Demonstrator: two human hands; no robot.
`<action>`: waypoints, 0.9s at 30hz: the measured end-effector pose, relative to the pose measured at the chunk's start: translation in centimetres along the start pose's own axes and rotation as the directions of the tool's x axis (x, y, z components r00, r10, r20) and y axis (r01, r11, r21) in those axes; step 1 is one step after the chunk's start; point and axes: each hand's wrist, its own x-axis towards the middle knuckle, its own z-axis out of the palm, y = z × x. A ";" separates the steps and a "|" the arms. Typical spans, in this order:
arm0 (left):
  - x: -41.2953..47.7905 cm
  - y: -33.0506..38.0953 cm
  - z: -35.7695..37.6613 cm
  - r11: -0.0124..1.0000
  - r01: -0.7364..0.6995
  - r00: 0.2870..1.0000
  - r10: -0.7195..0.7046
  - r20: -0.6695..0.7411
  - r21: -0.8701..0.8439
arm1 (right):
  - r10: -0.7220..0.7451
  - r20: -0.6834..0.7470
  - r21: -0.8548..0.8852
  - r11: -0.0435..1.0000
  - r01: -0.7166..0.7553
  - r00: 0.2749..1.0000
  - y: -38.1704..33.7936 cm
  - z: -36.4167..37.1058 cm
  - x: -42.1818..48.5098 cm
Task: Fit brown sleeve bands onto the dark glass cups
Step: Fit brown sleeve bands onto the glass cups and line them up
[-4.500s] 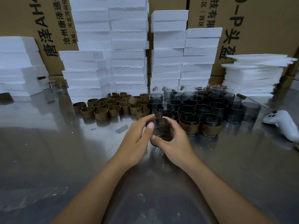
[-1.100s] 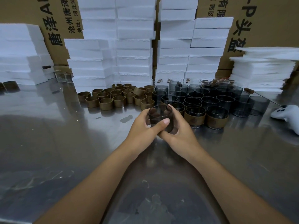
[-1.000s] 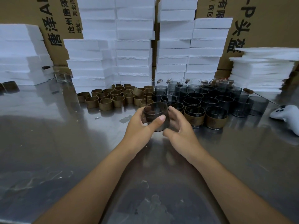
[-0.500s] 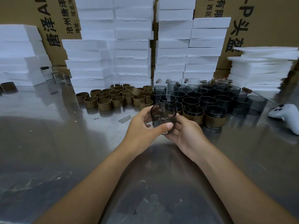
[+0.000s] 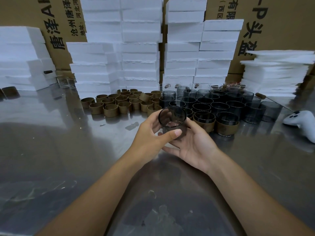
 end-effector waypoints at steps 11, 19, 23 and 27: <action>0.2 -0.1 -0.3 0.994 -0.074 0.997 0.074 0.010 0.080 | 0.039 -0.084 -0.071 0.996 -0.045 0.996 0.2 -0.4 0.4; 0.0 0.1 -0.1 0.978 -0.108 0.994 0.105 0.027 0.181 | -0.179 -0.168 -0.007 0.984 0.181 0.969 0.1 -1.0 1.1; 0.0 0.3 0.0 0.985 -0.094 0.996 0.092 0.017 0.145 | -0.226 -0.057 0.044 0.972 0.229 0.972 0.0 -1.0 1.0; -0.1 0.6 0.0 0.991 -0.081 0.997 0.078 0.028 0.107 | -0.231 0.017 0.091 0.969 0.228 0.973 -0.2 -0.8 0.9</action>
